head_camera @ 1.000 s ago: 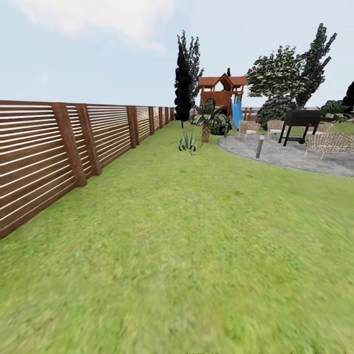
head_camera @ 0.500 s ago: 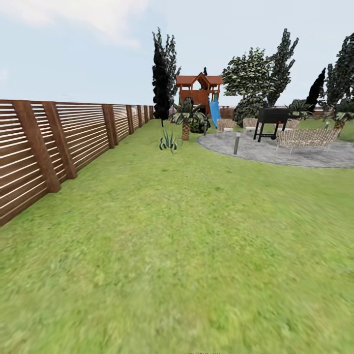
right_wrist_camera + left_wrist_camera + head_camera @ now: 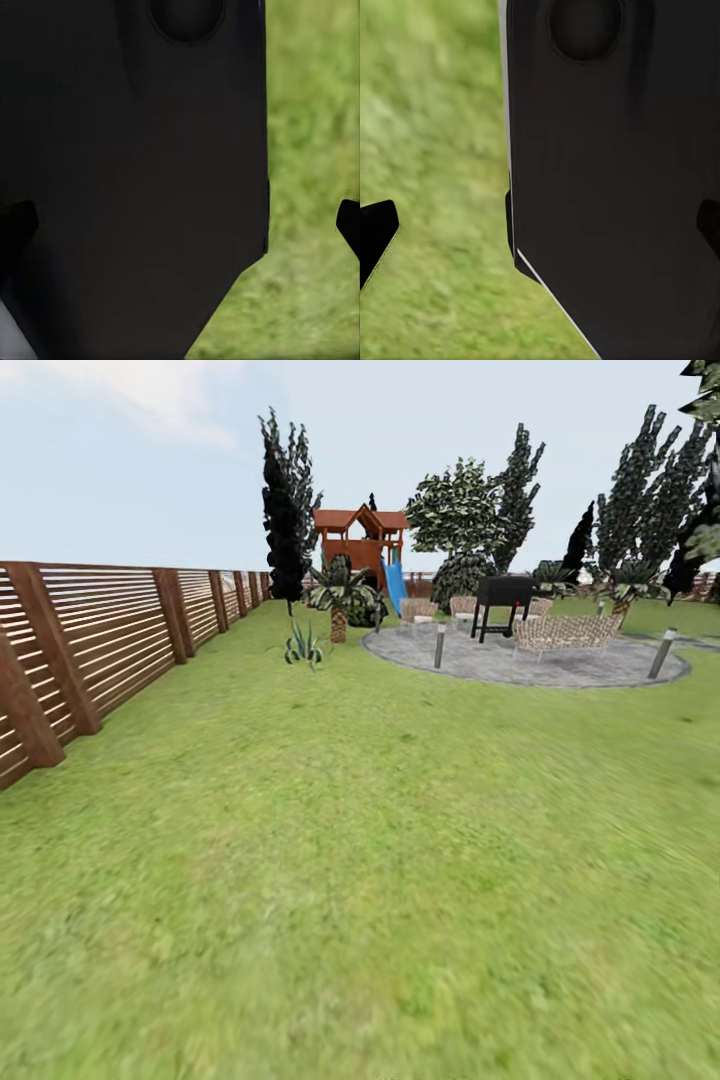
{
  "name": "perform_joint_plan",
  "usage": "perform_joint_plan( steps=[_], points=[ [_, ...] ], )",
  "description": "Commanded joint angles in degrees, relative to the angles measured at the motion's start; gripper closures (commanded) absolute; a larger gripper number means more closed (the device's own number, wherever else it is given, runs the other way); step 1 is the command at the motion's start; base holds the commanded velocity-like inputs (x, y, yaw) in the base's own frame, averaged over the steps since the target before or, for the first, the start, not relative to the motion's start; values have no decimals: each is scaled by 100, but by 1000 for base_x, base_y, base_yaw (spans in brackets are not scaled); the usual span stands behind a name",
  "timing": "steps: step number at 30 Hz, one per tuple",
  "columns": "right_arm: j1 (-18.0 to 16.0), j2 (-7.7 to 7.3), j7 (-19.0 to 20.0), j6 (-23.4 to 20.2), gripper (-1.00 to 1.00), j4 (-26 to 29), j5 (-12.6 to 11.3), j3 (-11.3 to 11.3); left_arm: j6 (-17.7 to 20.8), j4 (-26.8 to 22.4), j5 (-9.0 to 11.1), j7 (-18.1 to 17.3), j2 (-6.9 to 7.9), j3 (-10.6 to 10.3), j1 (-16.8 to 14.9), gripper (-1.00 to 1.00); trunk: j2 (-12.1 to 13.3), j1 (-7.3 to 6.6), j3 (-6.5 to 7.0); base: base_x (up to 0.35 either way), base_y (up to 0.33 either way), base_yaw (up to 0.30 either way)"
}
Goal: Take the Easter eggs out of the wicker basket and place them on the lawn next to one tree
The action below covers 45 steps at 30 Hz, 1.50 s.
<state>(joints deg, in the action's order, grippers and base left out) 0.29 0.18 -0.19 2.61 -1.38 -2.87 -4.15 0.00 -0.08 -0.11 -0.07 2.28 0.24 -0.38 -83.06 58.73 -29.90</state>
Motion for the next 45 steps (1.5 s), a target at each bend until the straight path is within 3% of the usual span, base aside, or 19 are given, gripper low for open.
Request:
perform_joint_plan(
  steps=[1,20,25,29,35,45],
  points=[
    [-3,-3,-1,25,-100,-16,-30,-46,0,-1,-2,-1,1,2,-1,-100,-2,0,-7,0,0,-255],
    [-3,16,2,20,-100,-51,-34,-77,2,-2,7,-6,-28,16,-5,-100,-2,0,-79,0,0,-234],
    [-3,25,2,21,-100,-62,-37,-71,-168,-8,-28,-58,-29,-38,-2,-100,-2,0,-99,0,0,-243],
    [-3,26,2,20,-100,-31,-34,-65,-557,-4,-251,-301,-11,-207,2,-100,-2,0,-115,0,0,-260],
    [-3,27,2,20,-100,-26,-32,-71,-719,-1,-472,-432,-2,-326,3,-100,-2,0,-143,0,0,-249],
    [-3,58,10,20,-100,-49,-30,-66,-783,-8,-531,-465,1,-364,3,-100,-2,0,-184,0,0,-260]
  ],
)
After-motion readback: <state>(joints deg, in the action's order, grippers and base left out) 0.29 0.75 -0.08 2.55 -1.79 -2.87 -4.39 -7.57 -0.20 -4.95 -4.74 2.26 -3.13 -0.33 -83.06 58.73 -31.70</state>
